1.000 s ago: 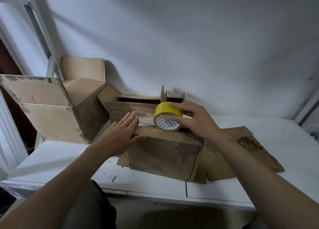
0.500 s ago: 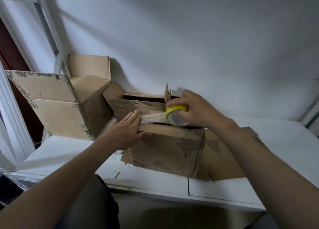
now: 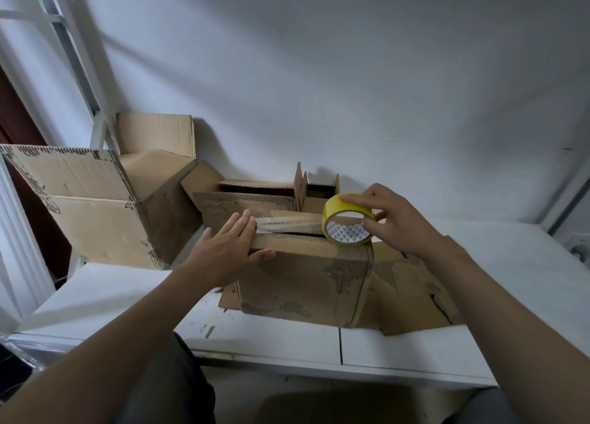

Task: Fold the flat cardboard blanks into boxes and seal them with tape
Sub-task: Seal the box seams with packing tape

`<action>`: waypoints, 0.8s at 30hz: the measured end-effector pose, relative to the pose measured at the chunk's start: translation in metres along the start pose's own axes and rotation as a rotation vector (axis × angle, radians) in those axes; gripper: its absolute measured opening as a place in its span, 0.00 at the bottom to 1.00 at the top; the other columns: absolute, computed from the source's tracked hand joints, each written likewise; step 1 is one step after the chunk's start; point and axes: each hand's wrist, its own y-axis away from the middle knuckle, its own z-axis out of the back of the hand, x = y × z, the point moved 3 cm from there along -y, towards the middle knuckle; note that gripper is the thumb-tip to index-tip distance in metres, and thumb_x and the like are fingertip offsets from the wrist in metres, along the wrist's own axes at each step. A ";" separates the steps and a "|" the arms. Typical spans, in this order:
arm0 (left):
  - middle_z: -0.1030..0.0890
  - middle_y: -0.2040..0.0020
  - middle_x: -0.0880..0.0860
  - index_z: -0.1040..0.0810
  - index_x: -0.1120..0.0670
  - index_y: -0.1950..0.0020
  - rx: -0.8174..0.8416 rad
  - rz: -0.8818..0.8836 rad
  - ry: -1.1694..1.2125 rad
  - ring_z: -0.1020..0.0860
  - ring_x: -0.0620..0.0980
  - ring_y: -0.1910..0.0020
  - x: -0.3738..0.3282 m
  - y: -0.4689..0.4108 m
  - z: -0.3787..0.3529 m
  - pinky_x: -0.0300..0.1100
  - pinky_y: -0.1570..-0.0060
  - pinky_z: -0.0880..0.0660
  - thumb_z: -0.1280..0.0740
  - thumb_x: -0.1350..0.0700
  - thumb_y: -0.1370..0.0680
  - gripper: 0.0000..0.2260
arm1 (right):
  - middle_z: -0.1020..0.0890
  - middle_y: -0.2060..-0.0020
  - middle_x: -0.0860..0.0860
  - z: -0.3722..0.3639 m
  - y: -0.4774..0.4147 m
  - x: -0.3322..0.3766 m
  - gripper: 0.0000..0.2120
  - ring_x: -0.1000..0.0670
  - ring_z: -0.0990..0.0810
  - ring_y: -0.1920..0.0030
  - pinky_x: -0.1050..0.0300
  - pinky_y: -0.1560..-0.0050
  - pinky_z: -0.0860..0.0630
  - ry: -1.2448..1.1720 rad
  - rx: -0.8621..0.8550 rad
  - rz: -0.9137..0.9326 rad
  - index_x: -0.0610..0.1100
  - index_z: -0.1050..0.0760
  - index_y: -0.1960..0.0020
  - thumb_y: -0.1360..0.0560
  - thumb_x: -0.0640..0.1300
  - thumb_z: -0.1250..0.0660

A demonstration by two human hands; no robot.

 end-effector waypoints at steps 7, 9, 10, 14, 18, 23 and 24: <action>0.59 0.17 0.49 0.56 0.52 0.17 0.020 0.004 0.012 0.57 0.50 0.18 0.005 -0.002 0.000 0.61 0.24 0.41 0.66 0.26 0.30 0.47 | 0.31 0.53 0.53 0.010 -0.023 0.022 0.28 0.56 0.36 0.56 0.57 0.64 0.36 0.345 0.025 0.033 0.63 0.23 0.35 0.23 0.33 0.38; 0.59 0.17 0.49 0.56 0.51 0.17 0.021 -0.002 0.024 0.57 0.50 0.18 0.005 -0.003 -0.001 0.61 0.24 0.41 0.67 0.25 0.31 0.48 | 0.30 0.52 0.51 0.012 -0.021 0.019 0.28 0.54 0.34 0.55 0.58 0.64 0.36 0.358 0.048 0.007 0.63 0.22 0.36 0.23 0.33 0.39; 0.59 0.17 0.49 0.56 0.52 0.17 0.022 -0.005 0.027 0.57 0.50 0.18 0.004 -0.004 -0.001 0.62 0.24 0.41 0.67 0.25 0.32 0.49 | 0.30 0.52 0.50 0.011 -0.019 0.018 0.28 0.53 0.33 0.54 0.58 0.63 0.36 0.363 0.063 -0.002 0.62 0.22 0.36 0.23 0.33 0.39; 0.59 0.17 0.49 0.56 0.51 0.17 0.004 0.012 0.032 0.57 0.52 0.18 0.005 -0.007 -0.005 0.62 0.24 0.41 0.68 0.24 0.32 0.50 | 0.29 0.50 0.52 0.004 -0.013 0.017 0.28 0.52 0.33 0.51 0.61 0.61 0.36 0.415 0.017 0.035 0.61 0.23 0.34 0.23 0.32 0.39; 0.58 0.17 0.49 0.56 0.51 0.17 -0.032 -0.003 0.012 0.58 0.53 0.18 0.007 -0.006 -0.007 0.61 0.23 0.41 0.71 0.23 0.32 0.50 | 0.29 0.42 0.56 0.006 0.002 -0.001 0.32 0.53 0.28 0.43 0.59 0.53 0.26 0.235 -0.093 -0.023 0.62 0.30 0.27 0.22 0.33 0.36; 0.57 0.17 0.51 0.55 0.51 0.17 -0.098 -0.068 -0.023 0.63 0.53 0.19 -0.001 -0.001 -0.007 0.61 0.22 0.49 0.77 0.27 0.33 0.51 | 0.25 0.39 0.54 -0.009 0.033 -0.022 0.27 0.53 0.25 0.39 0.60 0.51 0.20 -0.187 -0.239 -0.086 0.64 0.34 0.27 0.18 0.38 0.36; 0.57 0.17 0.51 0.55 0.52 0.17 -0.108 -0.088 -0.026 0.64 0.51 0.20 -0.005 0.000 -0.007 0.60 0.21 0.50 0.80 0.27 0.34 0.52 | 0.25 0.39 0.53 -0.011 0.037 -0.025 0.27 0.53 0.25 0.38 0.60 0.50 0.19 -0.226 -0.273 -0.103 0.63 0.33 0.27 0.18 0.38 0.36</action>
